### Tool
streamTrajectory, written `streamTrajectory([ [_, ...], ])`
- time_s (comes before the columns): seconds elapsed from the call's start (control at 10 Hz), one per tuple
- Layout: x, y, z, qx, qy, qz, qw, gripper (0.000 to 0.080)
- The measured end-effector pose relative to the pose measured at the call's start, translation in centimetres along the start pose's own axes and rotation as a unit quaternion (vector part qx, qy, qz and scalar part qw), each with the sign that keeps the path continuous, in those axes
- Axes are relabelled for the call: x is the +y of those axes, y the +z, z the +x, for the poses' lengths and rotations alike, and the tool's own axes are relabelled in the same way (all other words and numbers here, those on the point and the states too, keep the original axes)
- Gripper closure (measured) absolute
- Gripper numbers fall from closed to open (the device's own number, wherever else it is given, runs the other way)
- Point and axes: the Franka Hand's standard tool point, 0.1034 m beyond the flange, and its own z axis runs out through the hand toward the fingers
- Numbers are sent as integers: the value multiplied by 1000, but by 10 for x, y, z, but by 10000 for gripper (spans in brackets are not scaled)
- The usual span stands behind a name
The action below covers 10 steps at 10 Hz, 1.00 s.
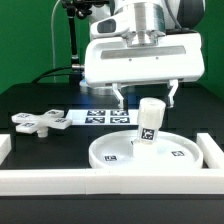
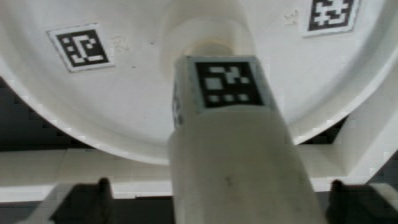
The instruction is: Assemble round table
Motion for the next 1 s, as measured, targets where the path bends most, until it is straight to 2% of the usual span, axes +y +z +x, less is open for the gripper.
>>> streamTrajectory([
  [0.1, -1, -2, 1, -4, 0, 2, 1000, 161],
  [0.6, -3, -26, 16, -21, 3, 11, 1000, 151],
  [0.9, -4, -21, 9, -49, 3, 16, 999, 151],
  [1.0, -4, -17, 4, -85, 5, 23, 996, 151],
])
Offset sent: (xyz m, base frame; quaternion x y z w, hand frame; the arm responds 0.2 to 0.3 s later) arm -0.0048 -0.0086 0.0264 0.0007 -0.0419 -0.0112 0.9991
